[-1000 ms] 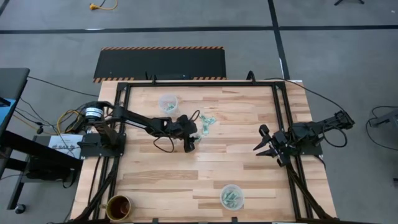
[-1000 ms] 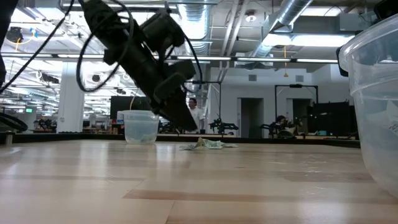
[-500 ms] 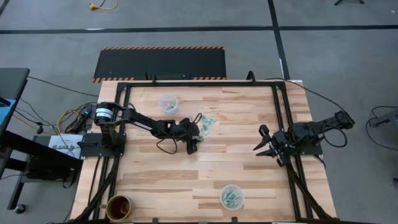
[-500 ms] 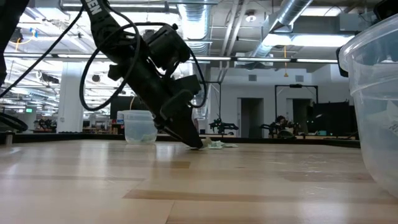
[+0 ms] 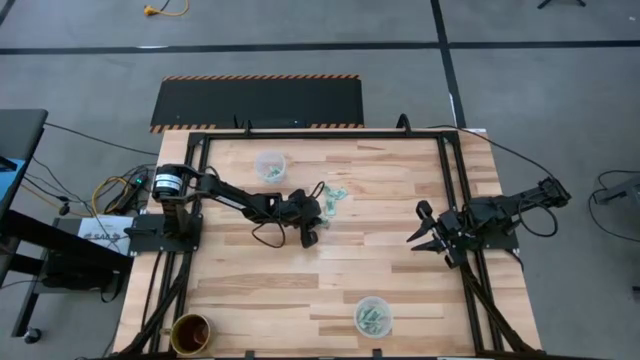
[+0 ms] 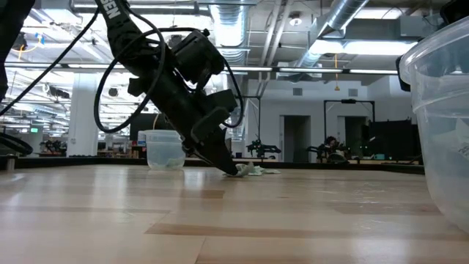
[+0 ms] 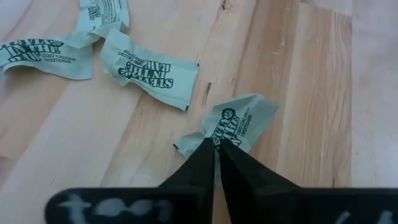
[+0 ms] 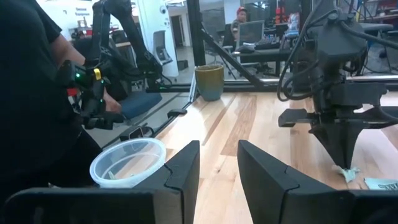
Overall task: Pick and place Stevia / Truvia into bins
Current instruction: Put the white stevia packet into the top transparent container
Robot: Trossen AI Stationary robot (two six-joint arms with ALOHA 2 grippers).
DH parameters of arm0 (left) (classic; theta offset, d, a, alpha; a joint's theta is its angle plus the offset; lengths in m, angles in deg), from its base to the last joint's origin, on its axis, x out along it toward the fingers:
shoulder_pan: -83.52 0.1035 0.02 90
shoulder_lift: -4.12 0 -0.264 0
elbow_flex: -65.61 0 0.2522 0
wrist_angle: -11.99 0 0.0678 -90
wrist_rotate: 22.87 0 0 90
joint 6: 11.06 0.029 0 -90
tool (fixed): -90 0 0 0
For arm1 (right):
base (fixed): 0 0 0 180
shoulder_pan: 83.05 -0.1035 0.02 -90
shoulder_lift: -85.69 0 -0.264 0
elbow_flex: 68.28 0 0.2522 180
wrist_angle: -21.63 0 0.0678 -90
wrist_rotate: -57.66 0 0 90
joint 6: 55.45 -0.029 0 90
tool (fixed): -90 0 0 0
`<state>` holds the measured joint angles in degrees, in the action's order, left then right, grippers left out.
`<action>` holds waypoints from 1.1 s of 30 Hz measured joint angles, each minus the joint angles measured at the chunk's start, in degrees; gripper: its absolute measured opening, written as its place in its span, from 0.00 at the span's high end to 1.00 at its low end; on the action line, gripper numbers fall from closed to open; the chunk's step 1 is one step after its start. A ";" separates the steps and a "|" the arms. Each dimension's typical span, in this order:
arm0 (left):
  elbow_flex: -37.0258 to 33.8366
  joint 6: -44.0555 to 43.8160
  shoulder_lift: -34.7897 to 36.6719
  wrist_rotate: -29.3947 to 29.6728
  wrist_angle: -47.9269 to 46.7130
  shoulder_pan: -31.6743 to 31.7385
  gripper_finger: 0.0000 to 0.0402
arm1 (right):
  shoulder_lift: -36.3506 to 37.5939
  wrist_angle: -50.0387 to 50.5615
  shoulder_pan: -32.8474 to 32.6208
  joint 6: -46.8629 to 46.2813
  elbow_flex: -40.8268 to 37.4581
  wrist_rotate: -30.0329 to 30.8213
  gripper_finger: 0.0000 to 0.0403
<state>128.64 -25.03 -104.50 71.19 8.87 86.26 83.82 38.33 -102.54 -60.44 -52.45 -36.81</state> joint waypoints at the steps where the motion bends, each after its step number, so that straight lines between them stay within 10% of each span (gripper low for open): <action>1: -0.02 -0.20 0.00 0.02 0.02 0.00 0.98 | 0.00 0.00 0.02 -0.02 0.00 0.00 0.75; 23: 10.00 9.51 3.96 9.08 -16.12 -0.04 1.00 | 0.00 0.00 0.02 -0.02 0.00 0.00 0.75; 33: 15.09 14.83 9.49 25.14 -29.43 0.94 1.00 | 0.02 -0.02 0.00 0.00 0.00 -0.02 0.75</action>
<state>143.73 -10.20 -95.01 96.33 -20.57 87.20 83.84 38.31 -102.54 -60.44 -52.45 -36.83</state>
